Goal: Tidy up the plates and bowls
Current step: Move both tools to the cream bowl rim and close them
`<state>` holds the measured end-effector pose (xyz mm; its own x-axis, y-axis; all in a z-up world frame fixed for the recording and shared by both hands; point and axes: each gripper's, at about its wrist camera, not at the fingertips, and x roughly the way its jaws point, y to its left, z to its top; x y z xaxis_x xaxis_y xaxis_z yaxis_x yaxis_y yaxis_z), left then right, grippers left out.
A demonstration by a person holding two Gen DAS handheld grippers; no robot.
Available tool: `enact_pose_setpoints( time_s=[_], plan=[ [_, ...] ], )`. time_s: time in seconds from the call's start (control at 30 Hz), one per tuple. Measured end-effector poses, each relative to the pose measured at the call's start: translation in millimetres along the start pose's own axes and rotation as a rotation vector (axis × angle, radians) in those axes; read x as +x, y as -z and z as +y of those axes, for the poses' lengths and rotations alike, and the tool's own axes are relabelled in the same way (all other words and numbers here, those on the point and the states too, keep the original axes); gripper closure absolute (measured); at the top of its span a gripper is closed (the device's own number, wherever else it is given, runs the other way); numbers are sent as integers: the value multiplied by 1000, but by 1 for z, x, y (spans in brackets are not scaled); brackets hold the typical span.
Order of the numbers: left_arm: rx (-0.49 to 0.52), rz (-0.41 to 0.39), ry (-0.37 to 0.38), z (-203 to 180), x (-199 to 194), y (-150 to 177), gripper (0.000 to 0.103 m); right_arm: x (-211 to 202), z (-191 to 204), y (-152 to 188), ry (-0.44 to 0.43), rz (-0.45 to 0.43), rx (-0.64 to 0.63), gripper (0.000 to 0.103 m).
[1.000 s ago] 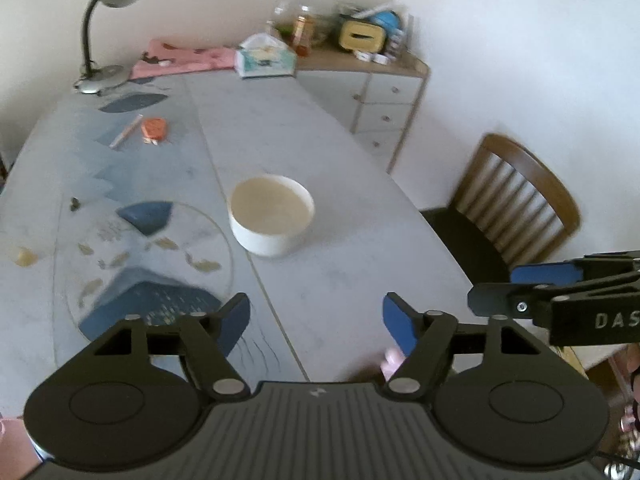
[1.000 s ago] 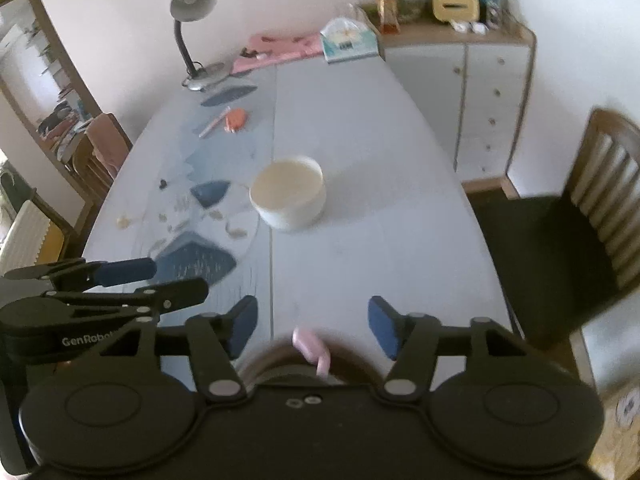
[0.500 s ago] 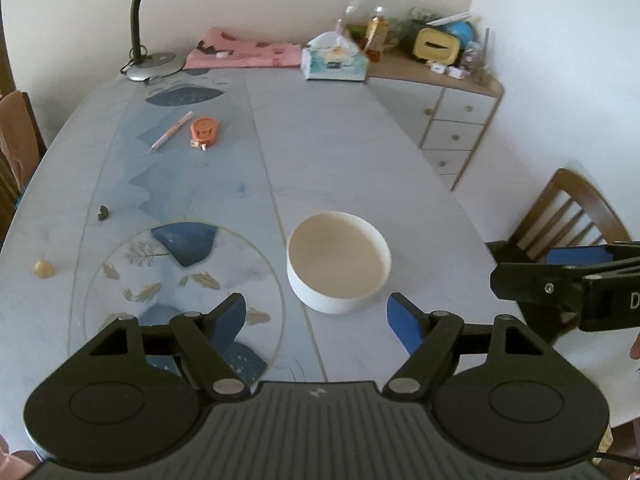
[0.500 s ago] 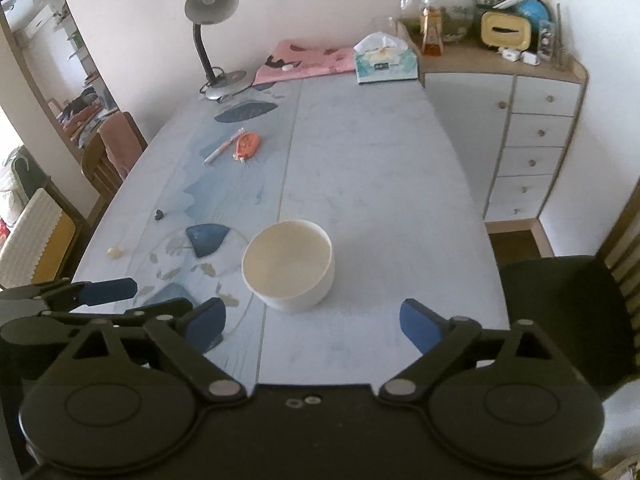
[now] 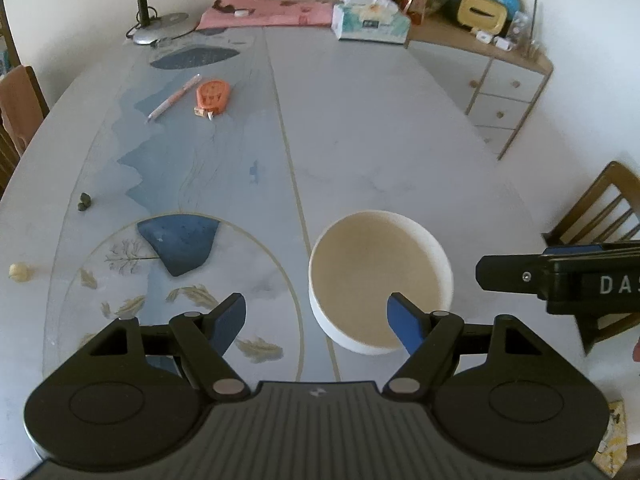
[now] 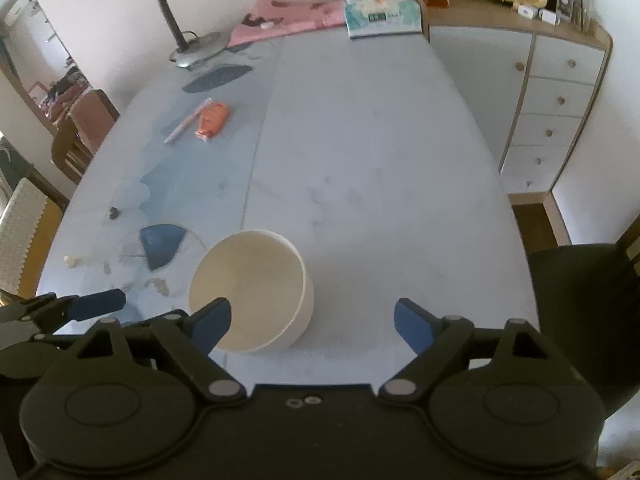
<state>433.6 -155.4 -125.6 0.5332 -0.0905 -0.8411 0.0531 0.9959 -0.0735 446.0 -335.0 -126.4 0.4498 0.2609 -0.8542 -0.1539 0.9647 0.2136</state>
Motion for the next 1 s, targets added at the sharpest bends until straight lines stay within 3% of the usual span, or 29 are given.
enact_pose_setpoints(
  time_s=[0.3, 0.4, 0.47, 0.57, 0.87, 1.0],
  plan=[
    [-14, 38, -24, -5, 37, -8, 28, 39, -5, -10, 1, 49, 12, 28],
    [-21, 58, -32, -6, 45, -9, 40, 46, -5, -11, 8, 55, 5, 37],
    [-28, 73, -46, -7, 50, -8, 50, 49, -6, -11, 6, 62, 1, 48],
    [-42, 93, -48, -6, 56, -7, 65, 52, -7, -11, 0, 71, -4, 52],
    [-55, 125, -75, -3, 62, -6, 88, 56, 3, -6, -2, 87, -46, 75],
    [-41, 123, -85, -5, 60, -6, 92, 55, 7, -5, -7, 85, -46, 84]
  ],
)
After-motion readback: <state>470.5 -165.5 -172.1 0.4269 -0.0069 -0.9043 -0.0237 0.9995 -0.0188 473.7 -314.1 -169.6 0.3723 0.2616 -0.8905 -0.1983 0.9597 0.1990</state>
